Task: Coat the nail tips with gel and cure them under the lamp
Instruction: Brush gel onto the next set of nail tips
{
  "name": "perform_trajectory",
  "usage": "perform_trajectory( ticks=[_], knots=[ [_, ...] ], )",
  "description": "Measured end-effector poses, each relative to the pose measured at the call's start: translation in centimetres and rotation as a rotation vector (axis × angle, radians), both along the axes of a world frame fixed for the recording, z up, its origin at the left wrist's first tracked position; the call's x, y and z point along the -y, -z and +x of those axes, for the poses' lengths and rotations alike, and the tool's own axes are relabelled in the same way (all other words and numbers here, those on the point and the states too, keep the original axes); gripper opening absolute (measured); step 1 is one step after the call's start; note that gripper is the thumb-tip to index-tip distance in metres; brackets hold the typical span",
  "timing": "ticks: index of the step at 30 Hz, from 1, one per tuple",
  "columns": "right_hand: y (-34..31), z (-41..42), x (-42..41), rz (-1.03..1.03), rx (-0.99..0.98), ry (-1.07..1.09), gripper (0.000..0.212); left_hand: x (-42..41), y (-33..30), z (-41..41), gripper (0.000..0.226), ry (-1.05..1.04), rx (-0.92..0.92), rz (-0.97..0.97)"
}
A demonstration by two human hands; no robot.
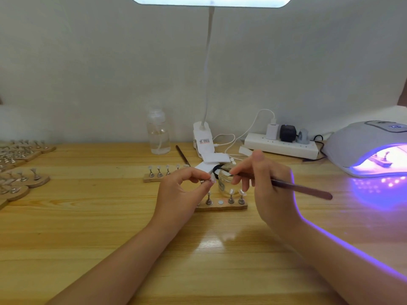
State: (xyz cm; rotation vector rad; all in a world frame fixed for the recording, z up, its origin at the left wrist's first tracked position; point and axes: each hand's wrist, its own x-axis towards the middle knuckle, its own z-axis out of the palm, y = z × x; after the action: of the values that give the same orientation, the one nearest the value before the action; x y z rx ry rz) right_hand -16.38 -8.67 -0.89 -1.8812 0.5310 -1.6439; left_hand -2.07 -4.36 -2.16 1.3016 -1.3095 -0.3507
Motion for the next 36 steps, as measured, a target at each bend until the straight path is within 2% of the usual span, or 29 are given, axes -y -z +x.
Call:
perform_trajectory(
  ticks=[4, 7, 11, 15, 18, 23, 26, 28, 31, 36],
  knots=[
    [0.78, 0.01, -0.14, -0.06, -0.109, 0.004, 0.047, -0.05, -0.06, -0.01, 0.023, -0.003, -0.001, -0.001],
    [0.91, -0.1, -0.15, -0.037, -0.082, -0.044, 0.047, -0.11, -0.1, -0.08, 0.023, -0.009, -0.023, 0.014],
    [0.82, -0.07, 0.06, -0.173, -0.18, 0.061, 0.046, -0.14, -0.21, -0.15, 0.024, -0.009, -0.032, 0.021],
    [0.93, -0.14, -0.02, -0.147, -0.167, 0.022, 0.05, -0.17, -0.29, -0.23, 0.021, -0.009, -0.038, 0.024],
    [0.72, -0.17, 0.07, -0.221, -0.2, 0.114, 0.045, -0.19, -0.29, -0.21, 0.025, -0.017, -0.04, 0.022],
    [0.74, -0.26, 0.06, -0.18, -0.199, 0.079, 0.044, -0.18, -0.33, -0.23, 0.024, -0.017, -0.064, 0.036],
    [0.58, -0.1, 0.01, -0.244, -0.24, 0.119, 0.039, -0.18, -0.3, -0.17, 0.024, -0.009, -0.054, 0.027],
    [0.65, -0.12, -0.03, -0.234, -0.274, 0.099, 0.041, -0.16, -0.2, -0.1, 0.024, -0.008, -0.055, 0.021],
    [0.72, -0.23, -0.09, -0.17, -0.214, 0.038, 0.046, -0.06, -0.08, 0.0, 0.024, -0.013, -0.048, 0.016],
    [0.98, 0.01, 0.02, -0.189, -0.247, 0.102, 0.046, -0.02, -0.02, 0.09, 0.023, -0.005, -0.048, 0.017]
  ],
)
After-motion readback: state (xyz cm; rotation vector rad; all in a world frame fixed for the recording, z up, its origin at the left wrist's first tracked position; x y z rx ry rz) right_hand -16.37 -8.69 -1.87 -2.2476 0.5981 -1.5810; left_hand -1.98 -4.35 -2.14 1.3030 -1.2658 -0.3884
